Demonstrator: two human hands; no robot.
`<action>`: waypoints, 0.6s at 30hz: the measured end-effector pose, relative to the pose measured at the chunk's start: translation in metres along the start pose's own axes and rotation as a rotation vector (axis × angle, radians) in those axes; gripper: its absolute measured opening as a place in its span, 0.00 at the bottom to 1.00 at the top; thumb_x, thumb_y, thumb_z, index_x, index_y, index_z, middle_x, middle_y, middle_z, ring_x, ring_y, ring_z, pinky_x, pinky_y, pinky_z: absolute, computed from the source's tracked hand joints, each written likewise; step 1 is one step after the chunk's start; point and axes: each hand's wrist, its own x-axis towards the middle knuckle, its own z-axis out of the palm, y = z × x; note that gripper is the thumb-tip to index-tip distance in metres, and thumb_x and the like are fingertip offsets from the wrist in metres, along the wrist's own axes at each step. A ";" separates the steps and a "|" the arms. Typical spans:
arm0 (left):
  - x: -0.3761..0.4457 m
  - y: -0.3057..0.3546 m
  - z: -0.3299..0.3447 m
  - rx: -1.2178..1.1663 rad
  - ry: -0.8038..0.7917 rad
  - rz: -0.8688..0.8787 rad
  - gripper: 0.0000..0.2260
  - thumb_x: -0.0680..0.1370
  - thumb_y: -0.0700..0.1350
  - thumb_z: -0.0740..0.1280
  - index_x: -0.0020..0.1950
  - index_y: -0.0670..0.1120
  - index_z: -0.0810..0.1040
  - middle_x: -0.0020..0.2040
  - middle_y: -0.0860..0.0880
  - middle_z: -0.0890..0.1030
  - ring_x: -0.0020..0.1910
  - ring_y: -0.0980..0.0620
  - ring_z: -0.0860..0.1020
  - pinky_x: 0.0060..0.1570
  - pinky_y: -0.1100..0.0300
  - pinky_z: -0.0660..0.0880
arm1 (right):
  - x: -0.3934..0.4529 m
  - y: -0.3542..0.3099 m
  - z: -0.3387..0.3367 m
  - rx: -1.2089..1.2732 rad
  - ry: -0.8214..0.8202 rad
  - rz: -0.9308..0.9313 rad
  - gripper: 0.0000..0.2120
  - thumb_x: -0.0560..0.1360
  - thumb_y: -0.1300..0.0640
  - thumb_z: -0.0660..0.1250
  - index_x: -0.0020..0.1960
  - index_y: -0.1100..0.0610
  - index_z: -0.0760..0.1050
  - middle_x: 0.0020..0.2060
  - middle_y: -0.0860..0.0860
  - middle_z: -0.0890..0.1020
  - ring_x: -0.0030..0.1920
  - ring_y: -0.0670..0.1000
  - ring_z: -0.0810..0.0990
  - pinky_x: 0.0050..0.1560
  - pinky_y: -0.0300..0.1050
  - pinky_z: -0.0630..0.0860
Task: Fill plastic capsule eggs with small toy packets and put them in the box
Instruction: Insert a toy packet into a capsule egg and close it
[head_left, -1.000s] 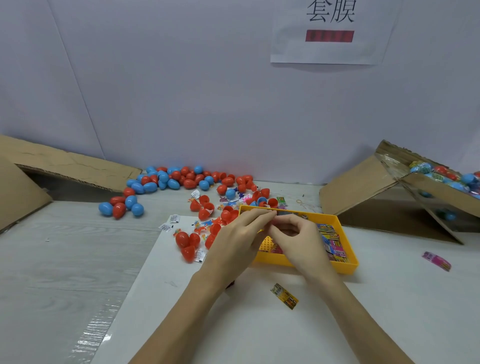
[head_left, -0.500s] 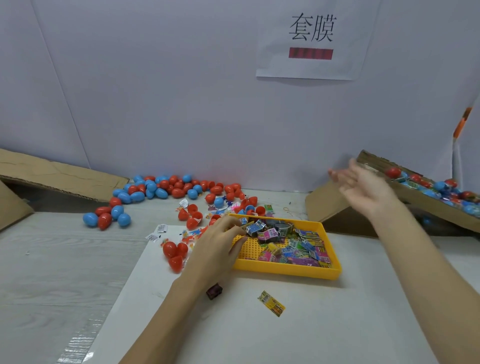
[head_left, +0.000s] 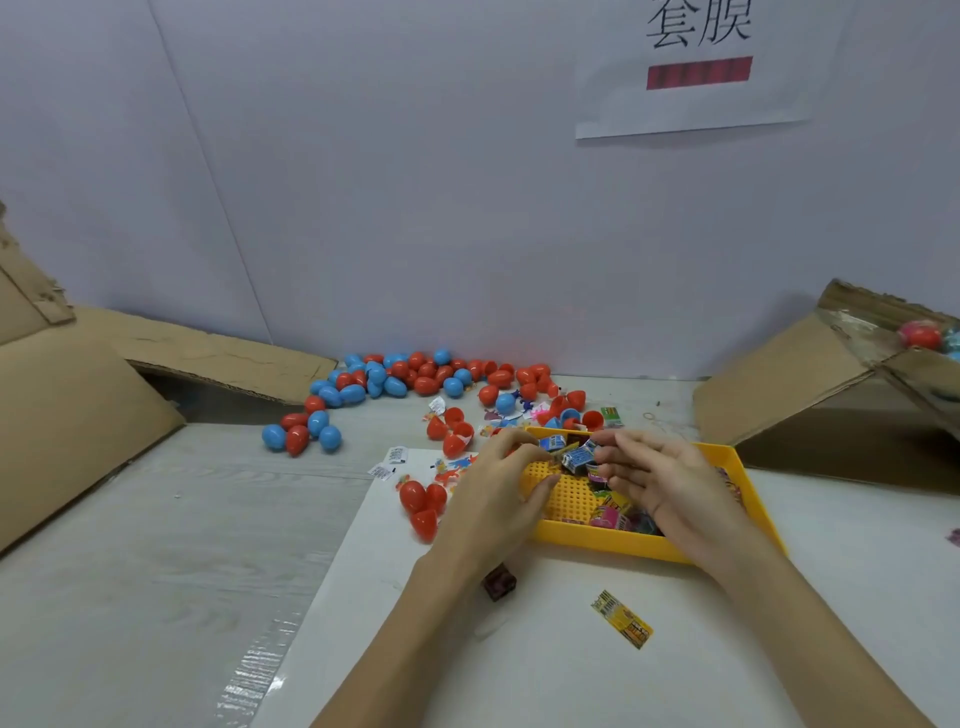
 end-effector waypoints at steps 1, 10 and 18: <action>0.001 0.000 0.000 -0.055 0.009 -0.040 0.14 0.80 0.50 0.71 0.64 0.47 0.81 0.63 0.54 0.76 0.62 0.60 0.73 0.60 0.67 0.74 | 0.000 0.001 -0.001 -0.004 -0.015 -0.002 0.11 0.83 0.61 0.64 0.58 0.64 0.83 0.45 0.59 0.87 0.44 0.52 0.86 0.42 0.39 0.83; 0.051 -0.101 -0.072 0.541 -0.060 -0.824 0.19 0.84 0.55 0.61 0.71 0.48 0.75 0.73 0.39 0.67 0.72 0.37 0.65 0.71 0.44 0.64 | 0.003 0.002 -0.001 0.003 -0.037 0.019 0.11 0.83 0.61 0.64 0.56 0.64 0.84 0.42 0.57 0.86 0.41 0.50 0.86 0.40 0.38 0.82; 0.022 -0.164 -0.086 0.556 -0.041 -0.773 0.07 0.81 0.38 0.66 0.58 0.40 0.80 0.65 0.38 0.72 0.61 0.40 0.74 0.62 0.49 0.74 | 0.004 0.004 -0.001 -0.026 -0.034 0.027 0.11 0.83 0.60 0.65 0.55 0.62 0.85 0.43 0.57 0.87 0.41 0.50 0.86 0.40 0.39 0.82</action>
